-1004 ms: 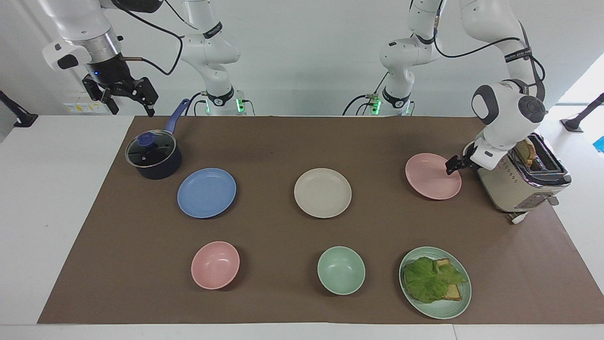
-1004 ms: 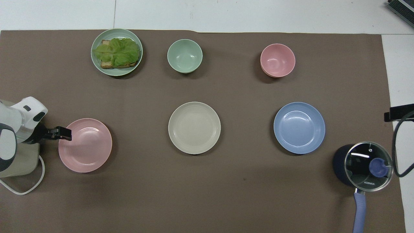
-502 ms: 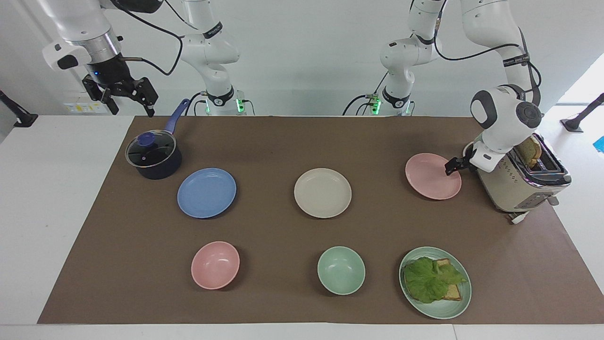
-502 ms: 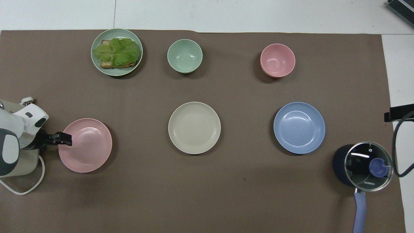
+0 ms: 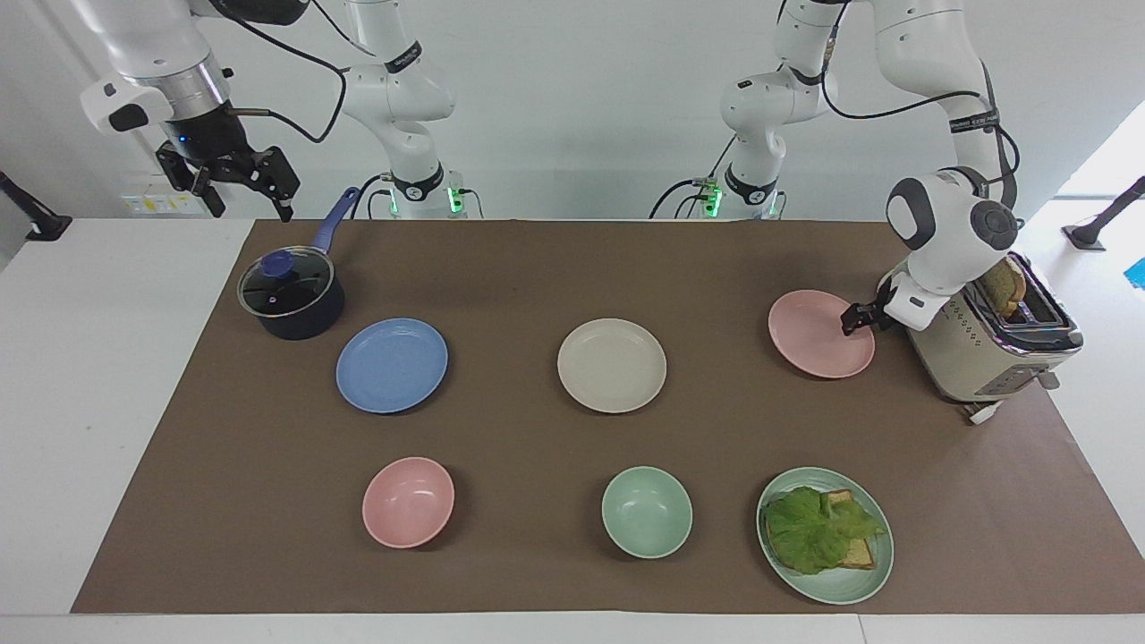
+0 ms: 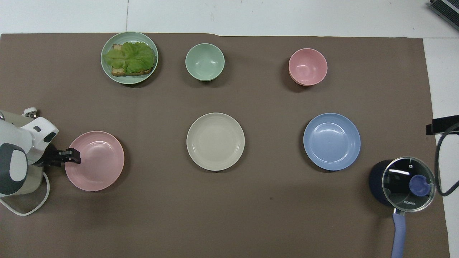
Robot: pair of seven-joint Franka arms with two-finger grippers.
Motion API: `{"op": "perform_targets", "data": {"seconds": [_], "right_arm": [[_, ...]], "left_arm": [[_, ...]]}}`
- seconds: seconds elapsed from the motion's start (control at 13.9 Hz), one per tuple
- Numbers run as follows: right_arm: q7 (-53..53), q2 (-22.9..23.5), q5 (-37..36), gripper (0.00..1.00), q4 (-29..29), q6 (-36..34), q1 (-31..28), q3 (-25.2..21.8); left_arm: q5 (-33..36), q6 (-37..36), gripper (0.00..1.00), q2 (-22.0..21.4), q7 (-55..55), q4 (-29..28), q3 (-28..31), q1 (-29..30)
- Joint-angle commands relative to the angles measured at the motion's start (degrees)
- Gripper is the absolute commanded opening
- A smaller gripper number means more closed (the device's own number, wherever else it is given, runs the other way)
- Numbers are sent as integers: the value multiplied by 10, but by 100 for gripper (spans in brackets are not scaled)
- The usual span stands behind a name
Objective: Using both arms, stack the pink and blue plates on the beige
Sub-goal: 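Grasp the pink plate's rim with the left gripper, then carry the pink plate onto the beige plate with the left gripper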
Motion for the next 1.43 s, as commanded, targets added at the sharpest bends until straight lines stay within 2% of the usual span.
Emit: {"op": "perform_targets", "data": {"seconds": [0.0,0.14,0.43,0.93,1.15,1.36], "right_arm": [[-5,-14,8,100,-16,6,-6,1],[-6,-14,8,100,-16,6,-7,1],[-7,-15,8,100,-21,4,-7,-1],[-8,-18,8,100,-26,5,-7,-2],[-8,-18,8,100,-26,6,-7,-2],[-11,-18,8,100,-30,6,-15,-3]], "left_arm": [[12,17,27,-3,2,-10,-2,6],[12,12,0,-3,2,-10,-2,6],[12,-15,0,1,2,8,-2,2],[11,-159,0,-7,2,99,-4,-5],[4,-245,0,-12,2,163,-9,-8],[-28,-285,0,-26,-8,198,-9,-21]]}}
